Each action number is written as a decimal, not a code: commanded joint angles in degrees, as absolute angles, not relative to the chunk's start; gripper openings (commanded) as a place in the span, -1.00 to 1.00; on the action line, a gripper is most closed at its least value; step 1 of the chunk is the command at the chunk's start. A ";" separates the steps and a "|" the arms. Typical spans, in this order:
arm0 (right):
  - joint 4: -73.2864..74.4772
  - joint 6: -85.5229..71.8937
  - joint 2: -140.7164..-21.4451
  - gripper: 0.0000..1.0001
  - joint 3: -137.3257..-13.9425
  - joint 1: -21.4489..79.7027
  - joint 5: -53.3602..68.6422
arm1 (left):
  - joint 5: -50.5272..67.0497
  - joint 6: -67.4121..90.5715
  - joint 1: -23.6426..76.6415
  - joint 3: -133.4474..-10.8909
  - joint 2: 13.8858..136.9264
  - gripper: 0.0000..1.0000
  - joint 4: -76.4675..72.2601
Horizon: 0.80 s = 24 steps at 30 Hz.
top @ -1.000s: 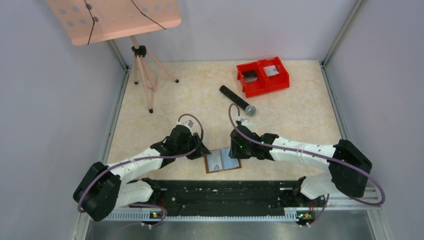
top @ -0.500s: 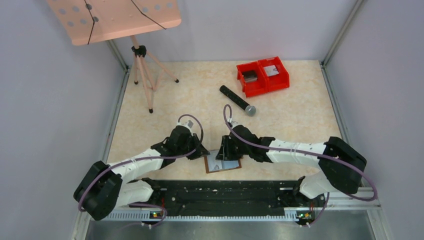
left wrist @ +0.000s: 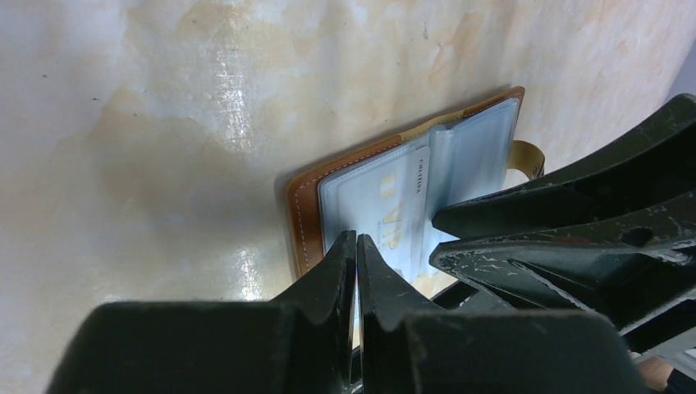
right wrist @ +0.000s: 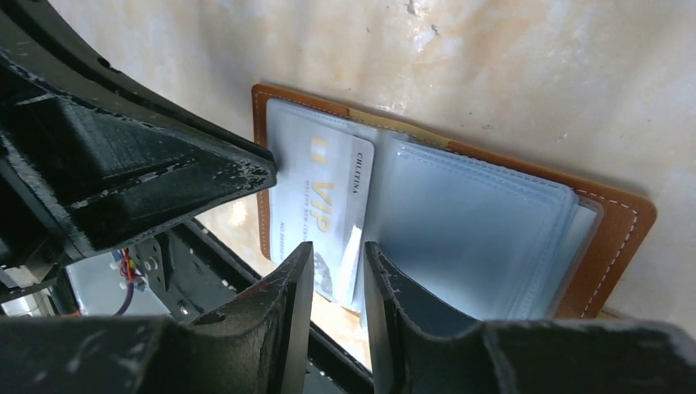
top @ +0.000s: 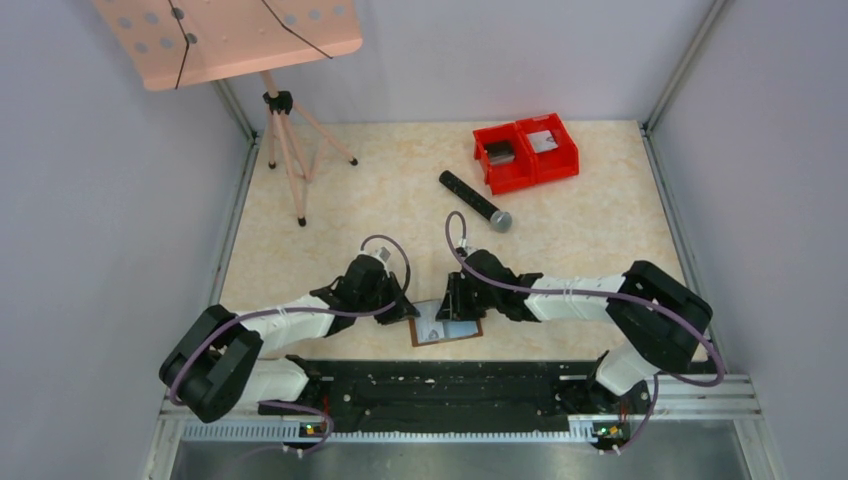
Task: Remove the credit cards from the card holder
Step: Remove the credit card from the card holder.
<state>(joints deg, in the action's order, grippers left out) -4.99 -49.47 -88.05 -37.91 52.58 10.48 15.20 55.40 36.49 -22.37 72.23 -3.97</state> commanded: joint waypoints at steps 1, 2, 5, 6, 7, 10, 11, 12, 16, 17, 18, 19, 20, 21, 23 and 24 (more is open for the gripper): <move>-7.82 -48.30 -89.18 -0.42 -37.23 51.69 11.10 | 13.73 54.95 36.73 -22.13 72.43 -0.83 -3.74; -7.71 -48.21 -89.35 -0.42 -37.18 51.76 11.01 | 13.45 54.87 36.66 -22.15 72.26 -0.83 -3.09; -6.86 -48.03 -89.55 -0.41 -37.17 51.69 10.41 | 12.72 54.69 36.65 -22.15 71.31 -0.83 -1.62; -6.67 -47.87 -89.62 -0.41 -37.20 51.75 10.33 | 12.24 54.67 36.68 -22.08 71.02 -0.83 -1.13; -6.60 -47.79 -89.71 -0.40 -37.16 51.72 10.29 | 12.03 54.67 36.73 -22.02 70.71 -0.83 -0.78; -7.28 -47.91 -90.27 -0.39 -37.05 51.77 10.64 | 11.84 54.66 36.65 -21.72 70.52 -0.83 -0.74; -7.67 -48.09 -90.54 -0.39 -36.93 51.71 11.03 | 12.06 54.67 36.72 -21.56 70.64 -0.83 -1.04; -8.19 -48.26 -90.84 -0.39 -36.87 51.71 11.34 | 12.31 54.73 36.68 -21.43 70.78 -0.83 -1.38; -9.38 -48.95 -91.40 -0.39 -36.38 51.68 12.12 | 12.98 55.02 36.65 -21.12 71.31 -0.83 -2.21; -9.54 -49.08 -91.48 -0.39 -36.21 51.69 12.12 | 13.16 55.02 36.66 -21.05 71.29 -0.83 -2.46; -9.69 -49.19 -91.44 -0.39 -36.01 51.62 12.13 | 13.32 55.02 36.66 -20.93 71.28 -0.83 -2.61; -9.96 -49.34 -91.34 -0.39 -35.83 51.59 12.25 | 13.35 55.02 36.65 -20.92 71.24 -0.83 -2.68; -10.12 -49.49 -91.40 -0.39 -35.71 51.67 12.42 | 13.31 55.02 36.69 -20.85 71.21 -0.83 -2.76; -10.37 -49.69 -91.31 -0.39 -35.57 51.62 12.58 | 13.43 55.02 36.66 -20.83 71.27 -0.82 -2.81; -12.12 -50.36 -91.32 -0.39 -34.84 51.38 13.52 | 13.50 55.10 36.68 -20.83 71.47 -0.83 -2.93; -13.57 -50.91 -91.32 -0.39 -34.24 51.13 14.21 | 13.60 55.11 36.70 -20.75 71.48 -0.82 -3.05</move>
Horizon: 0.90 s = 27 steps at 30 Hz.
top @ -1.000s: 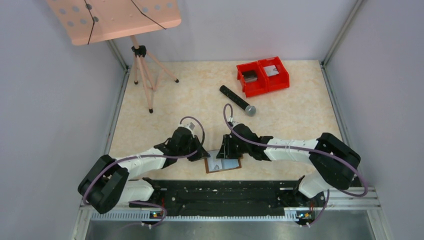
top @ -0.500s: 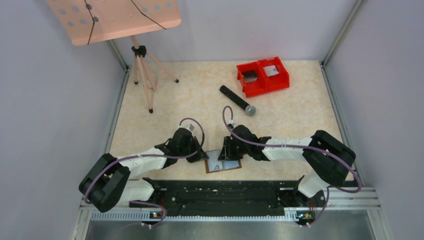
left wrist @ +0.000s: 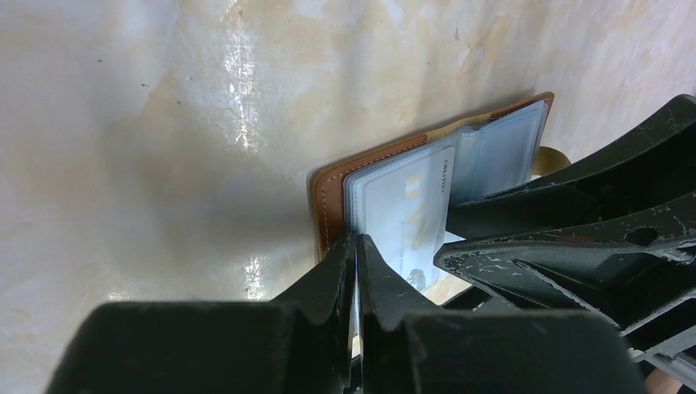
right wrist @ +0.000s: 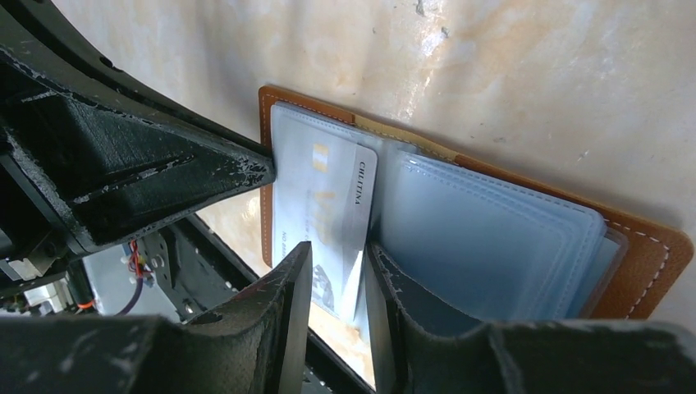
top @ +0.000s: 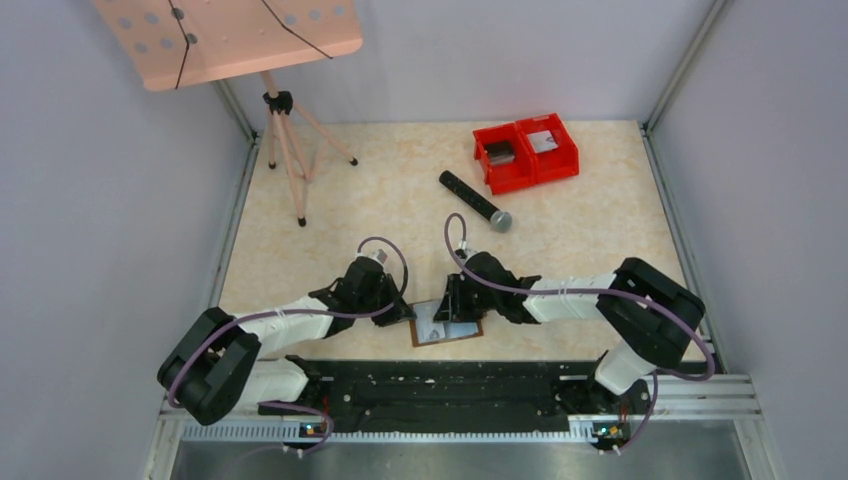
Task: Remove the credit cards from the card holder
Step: Remove the credit card from the card holder.
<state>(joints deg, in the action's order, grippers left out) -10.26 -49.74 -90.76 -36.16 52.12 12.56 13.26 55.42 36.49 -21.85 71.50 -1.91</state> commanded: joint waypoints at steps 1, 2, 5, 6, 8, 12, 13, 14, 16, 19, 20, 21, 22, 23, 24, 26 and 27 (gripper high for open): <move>-15.08 -51.34 -91.38 -0.40 -33.46 50.73 14.94 | 13.67 55.11 36.67 -20.70 71.58 -0.83 -3.12; -16.55 -51.63 -91.34 -0.43 -32.74 50.36 15.62 | 13.76 55.11 36.67 -20.66 71.61 -0.83 -3.22; -17.63 -51.62 -91.20 -0.63 -31.86 49.98 15.85 | 13.85 55.13 36.65 -20.64 71.34 -0.83 -3.27; -17.64 -51.45 -91.00 -0.74 -31.80 49.89 15.82 | 13.74 55.11 36.65 -20.70 71.22 -0.83 -3.11; -17.69 -51.04 -90.41 -1.00 -31.56 49.77 15.66 | 13.56 55.04 36.65 -20.74 70.98 -0.83 -2.87; -17.92 -50.41 -88.89 -1.00 -30.86 49.22 15.47 | 13.21 54.96 36.69 -20.74 70.41 -0.83 -2.51; -17.97 -50.36 -88.39 -1.00 -30.63 49.02 15.51 | 12.92 54.94 36.68 -20.74 70.34 -0.83 -2.35; -18.19 -50.31 -87.82 -1.00 -30.27 48.79 15.66 | 12.73 54.81 36.66 -20.81 70.35 -0.83 -2.13; -18.52 -50.27 -86.60 -1.00 -29.51 48.29 15.81 | 12.41 54.56 36.66 -21.11 70.74 -0.83 -1.60; -18.44 -49.99 -85.13 -1.00 -28.92 47.48 16.67 | 12.66 54.40 36.65 -21.34 71.47 -0.83 -1.43; -18.07 -49.92 -84.97 -1.00 -28.95 47.19 16.96 | 12.84 54.48 36.69 -21.42 71.62 -0.83 -1.50; -17.64 -49.86 -84.75 -1.00 -28.96 47.05 17.08 | 12.91 54.57 36.66 -21.44 71.62 -0.83 -1.59; -17.33 -49.78 -84.54 -1.00 -28.99 46.95 17.21 | 12.85 54.58 36.67 -21.54 71.59 -0.83 -1.53; -16.99 -49.83 -84.27 -1.00 -28.85 46.85 17.10 | 12.76 54.46 36.65 -21.68 71.53 -0.83 -1.31; -16.55 -49.87 -84.05 -1.00 -28.88 46.77 16.99 | 12.68 54.37 36.66 -21.85 71.47 -0.83 -1.13; -15.28 -49.69 -83.68 -1.00 -29.02 46.43 16.96 | 12.53 54.23 36.67 -22.12 71.67 -0.83 -0.80; -14.85 -49.54 -83.41 -1.00 -29.04 46.29 17.17 | 12.48 54.23 36.65 -22.19 71.75 -0.83 -0.73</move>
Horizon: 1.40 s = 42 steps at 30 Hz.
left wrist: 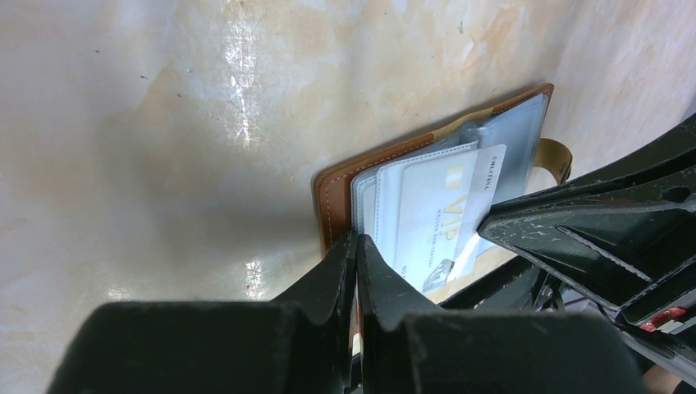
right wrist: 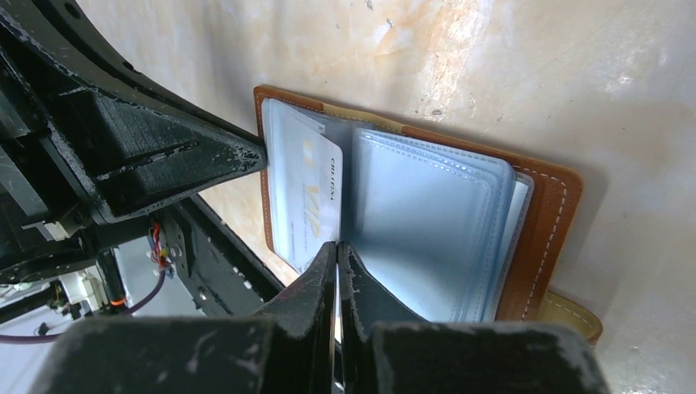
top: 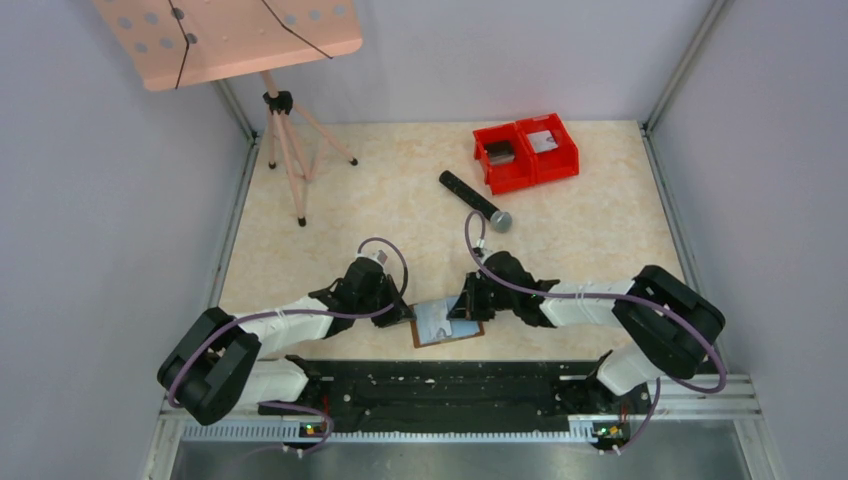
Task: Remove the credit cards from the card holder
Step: Remove the credit card from the card holder.
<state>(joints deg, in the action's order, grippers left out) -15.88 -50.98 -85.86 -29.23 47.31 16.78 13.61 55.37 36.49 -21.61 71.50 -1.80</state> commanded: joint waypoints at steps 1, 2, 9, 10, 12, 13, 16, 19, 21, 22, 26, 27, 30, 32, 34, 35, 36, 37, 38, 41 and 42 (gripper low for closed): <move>-14.63 -49.35 -83.12 -1.00 -29.05 46.02 17.41 | 12.49 54.18 36.67 -22.23 71.91 -0.83 -0.72; -14.60 -49.05 -82.94 -1.00 -29.01 45.85 17.84 | 12.50 54.15 36.65 -22.28 72.00 -0.83 -0.80; -17.92 -49.63 -85.32 -1.00 -30.37 45.77 22.67 | 13.45 54.34 36.66 -22.65 71.85 -0.82 -1.05; -18.03 -49.85 -85.42 -1.00 -30.39 45.71 22.57 | 13.24 54.28 36.67 -22.67 71.72 -0.82 -0.90; -17.24 -50.00 -84.98 -1.00 -30.45 45.76 21.74 | 12.95 54.23 36.65 -22.61 71.77 -0.82 -0.63; -16.74 -49.94 -84.55 -1.00 -30.31 45.78 21.25 | 12.92 54.15 36.66 -22.59 71.88 -0.82 -0.47; -13.93 -49.01 -83.10 -1.00 -30.23 45.58 19.56 | 13.05 54.05 36.66 -22.77 72.49 -0.82 -0.49; -10.38 -47.86 -81.59 -1.00 -30.17 44.98 17.53 | 13.34 53.88 36.69 -23.45 73.44 -0.82 -0.26; -9.12 -47.54 -81.04 -1.00 -29.84 44.18 17.01 | 13.52 54.05 36.71 -23.52 73.73 -0.82 -0.31; -9.06 -47.55 -80.64 -1.00 -29.31 43.75 17.19 | 13.53 54.05 36.65 -23.55 73.65 -0.82 -0.28; -8.09 -47.15 -78.96 -1.00 -28.57 42.75 17.12 | 13.20 53.63 36.70 -24.43 73.52 -0.81 -0.26; -7.60 -46.99 -78.53 -1.00 -28.65 42.58 16.94 | 13.09 53.49 36.66 -24.63 73.62 -0.81 1.18; -6.60 -46.67 -77.48 -1.00 -28.62 42.00 16.83 | 12.95 53.29 36.66 -25.13 73.69 -0.81 1.97; -6.42 -46.53 -76.95 -1.00 -28.51 41.56 17.23 | 12.92 53.18 36.67 -25.29 73.61 -0.81 2.26; -6.42 -46.17 -76.71 -1.00 -28.64 41.19 18.05 | 12.95 53.32 36.67 -25.38 73.41 -0.81 2.40; -6.42 -46.12 -76.76 -1.00 -28.67 41.02 18.44 | 13.04 53.41 36.65 -25.51 73.26 -0.81 2.52; -6.42 -46.14 -76.68 -1.00 -28.67 40.96 18.67 | 13.09 53.51 36.65 -25.68 73.03 -0.81 2.74; -6.37 -46.14 -76.52 -1.00 -28.58 40.88 18.71 | 13.09 53.60 36.66 -25.81 72.71 -0.81 2.87; -6.27 -46.15 -76.25 -1.00 -28.58 40.80 18.69 | 13.15 53.62 36.65 -25.98 72.30 -0.81 2.97; -5.94 -46.46 -75.28 -1.00 -28.44 40.78 18.25 | 13.27 53.61 36.69 -26.66 71.16 -0.80 3.86; -6.02 -46.45 -75.14 -1.00 -28.44 40.78 18.24 | 13.46 53.61 36.66 -26.85 70.85 -0.80 3.94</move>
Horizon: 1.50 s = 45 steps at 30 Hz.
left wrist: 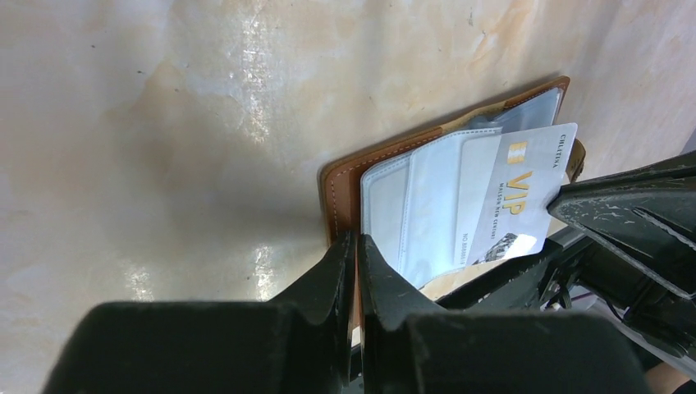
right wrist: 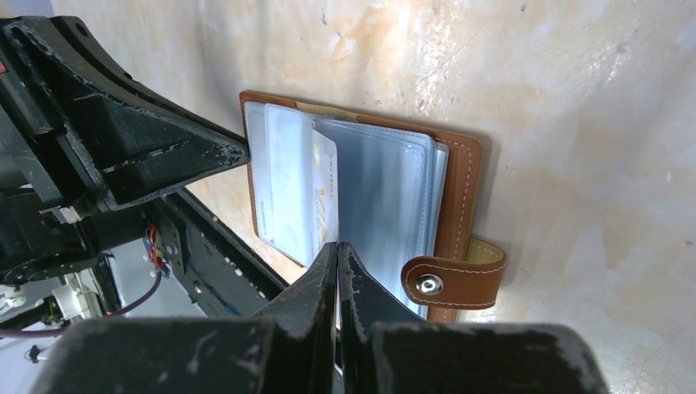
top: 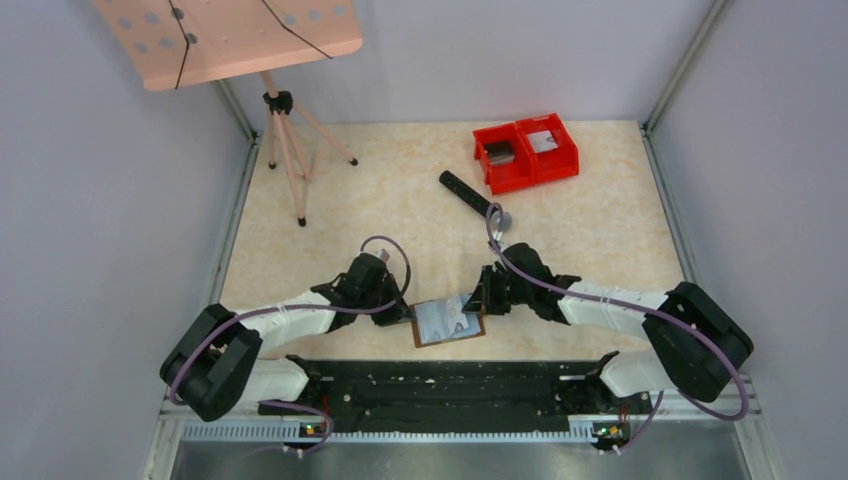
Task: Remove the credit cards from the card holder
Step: Remove the credit card from the card holder.
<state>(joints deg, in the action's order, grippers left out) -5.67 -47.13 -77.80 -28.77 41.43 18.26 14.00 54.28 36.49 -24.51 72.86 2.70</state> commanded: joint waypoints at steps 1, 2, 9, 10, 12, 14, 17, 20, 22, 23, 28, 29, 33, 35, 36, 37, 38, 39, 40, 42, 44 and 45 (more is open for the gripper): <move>-6.22 -46.53 -75.13 -1.00 -28.27 40.78 18.51 | 13.84 53.73 36.72 -27.01 70.63 -0.80 3.79; -6.67 -46.61 -75.25 -1.00 -28.10 40.78 19.03 | 14.40 53.97 36.78 -27.13 70.46 -0.80 3.53; -11.35 -48.56 -77.38 -1.00 -26.72 40.85 22.69 | 14.92 55.84 40.41 -30.50 70.58 -0.78 1.48; -11.87 -48.96 -77.50 -1.00 -26.60 40.79 22.67 | 14.87 56.03 40.88 -30.90 71.27 -0.78 0.93; -12.57 -49.38 -77.60 -1.00 -26.29 40.78 22.68 | 15.09 56.01 41.34 -31.52 73.39 -0.78 0.51; -13.05 -49.60 -77.73 -1.00 -26.20 40.78 22.91 | 15.24 55.90 41.57 -31.70 75.61 -0.79 0.48; -13.69 -49.92 -77.85 -1.00 -25.96 40.79 23.02 | 15.99 56.14 41.81 -31.01 77.69 -0.79 -3.16; -14.64 -50.33 -78.16 -1.00 -25.57 40.72 23.23 | 16.35 56.08 42.08 -30.85 79.73 -0.79 -4.40; -15.26 -50.59 -78.50 -1.00 -25.47 40.79 23.40 | 16.64 56.15 42.14 -30.85 80.82 -0.79 -4.94; -15.51 -50.71 -78.77 -1.00 -25.41 40.78 23.42 | 16.88 56.23 42.18 -30.78 81.26 -0.80 -5.41; -17.48 -51.57 -80.79 -0.94 -25.79 40.78 24.12 | 17.36 56.51 42.71 -30.65 82.33 -0.80 -6.68; -17.79 -51.67 -81.18 -0.91 -25.88 40.78 24.09 | 17.45 56.58 42.71 -30.66 82.48 -0.81 -6.68; -18.94 -52.39 -82.51 -0.84 -26.19 40.79 24.30 | 17.58 57.08 42.93 -30.08 82.44 -0.81 -7.34; -19.52 -52.67 -83.08 -0.81 -26.42 40.81 24.54 | 17.58 57.07 42.98 -30.06 82.65 -0.81 -7.30; -19.98 -52.83 -83.42 -0.81 -26.44 40.75 24.79 | 17.60 57.05 42.98 -30.08 82.76 -0.82 -7.30; -20.26 -53.08 -83.67 -0.80 -26.42 40.79 24.93 | 17.70 57.04 42.98 -30.07 82.88 -0.82 -7.37; -20.52 -53.22 -83.94 -0.80 -26.37 40.80 25.00 | 17.67 57.09 42.98 -30.05 82.92 -0.82 -7.40; -20.78 -53.34 -84.01 -0.80 -26.47 40.78 25.11 | 17.67 57.12 42.98 -30.05 82.96 -0.82 -7.42; -20.90 -53.35 -84.22 -0.80 -26.57 40.83 25.28 | 17.67 57.11 43.04 -30.06 82.92 -0.82 -7.53; -21.26 -53.46 -84.43 -0.80 -26.70 40.79 25.44 | 17.67 57.04 42.98 -30.06 82.98 -0.82 -7.62; -21.86 -53.71 -84.61 -0.79 -26.68 40.78 25.84 | 17.67 57.04 42.98 -30.06 83.20 -0.82 -7.64; -22.12 -53.84 -84.77 -0.79 -26.70 40.78 25.98 | 17.79 57.08 42.98 -30.06 83.37 -0.83 -7.71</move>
<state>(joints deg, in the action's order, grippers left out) -18.11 -53.06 -83.96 -25.87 41.34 24.69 17.15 56.97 42.81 -30.33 82.78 -5.04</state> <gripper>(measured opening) 0.101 0.090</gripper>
